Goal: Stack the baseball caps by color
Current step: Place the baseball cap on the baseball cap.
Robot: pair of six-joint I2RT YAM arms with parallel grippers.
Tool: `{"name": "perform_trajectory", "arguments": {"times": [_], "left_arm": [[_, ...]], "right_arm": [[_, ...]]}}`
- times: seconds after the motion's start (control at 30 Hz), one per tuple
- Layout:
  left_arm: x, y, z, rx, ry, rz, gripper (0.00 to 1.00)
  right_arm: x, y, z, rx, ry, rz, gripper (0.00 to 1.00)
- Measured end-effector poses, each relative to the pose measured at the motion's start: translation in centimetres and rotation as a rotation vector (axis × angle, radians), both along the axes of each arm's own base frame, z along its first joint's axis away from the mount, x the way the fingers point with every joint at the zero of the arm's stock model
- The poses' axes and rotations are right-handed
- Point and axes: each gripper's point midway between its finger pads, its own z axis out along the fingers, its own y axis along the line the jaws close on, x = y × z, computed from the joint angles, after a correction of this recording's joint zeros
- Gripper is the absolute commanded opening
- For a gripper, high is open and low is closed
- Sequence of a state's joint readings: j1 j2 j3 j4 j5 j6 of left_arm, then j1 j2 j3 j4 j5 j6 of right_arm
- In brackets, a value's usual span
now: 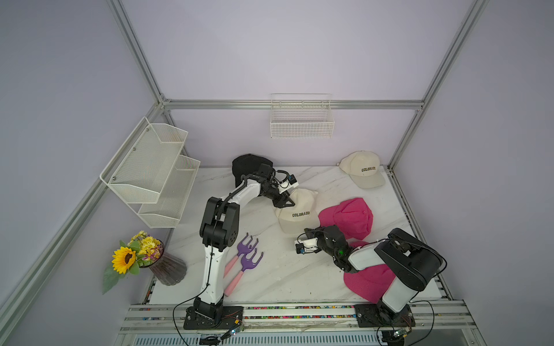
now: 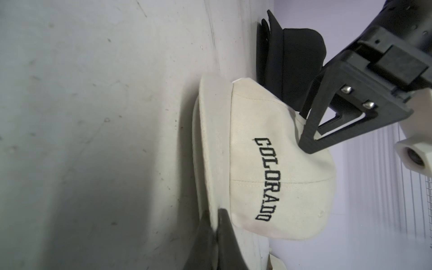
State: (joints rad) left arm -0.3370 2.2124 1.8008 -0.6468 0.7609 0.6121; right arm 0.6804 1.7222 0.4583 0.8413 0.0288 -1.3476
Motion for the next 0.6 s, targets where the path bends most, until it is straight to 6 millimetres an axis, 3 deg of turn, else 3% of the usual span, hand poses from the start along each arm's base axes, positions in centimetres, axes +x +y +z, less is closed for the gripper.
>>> {"name": "perform_trajectory", "arguments": {"times": [0.07, 0.27, 0.47, 0.53, 0.6], "left_arm": [[0.4, 0.0, 0.2, -0.009, 0.006, 0.021, 1.0], [3.3, -0.8, 2.1, -0.095, 0.004, 0.165, 1.0], [8.6, -1.6, 4.9, -0.22, 0.115, 0.432, 1.0], [10.1, -2.1, 5.0, -0.264, 0.17, 0.49, 1.0], [10.2, -2.3, 3.8, -0.271, 0.242, 0.531, 1.0]], "right_arm": [[0.2, 0.2, 0.2, 0.006, -0.005, 0.001, 0.0], [0.1, 0.4, 0.2, 0.014, -0.004, 0.008, 0.0], [0.3, 0.6, 0.5, 0.019, -0.005, 0.015, 0.0], [0.5, 0.8, 0.8, 0.022, -0.008, 0.016, 0.0], [0.6, 1.0, 1.0, 0.021, -0.008, 0.017, 0.0]]}}
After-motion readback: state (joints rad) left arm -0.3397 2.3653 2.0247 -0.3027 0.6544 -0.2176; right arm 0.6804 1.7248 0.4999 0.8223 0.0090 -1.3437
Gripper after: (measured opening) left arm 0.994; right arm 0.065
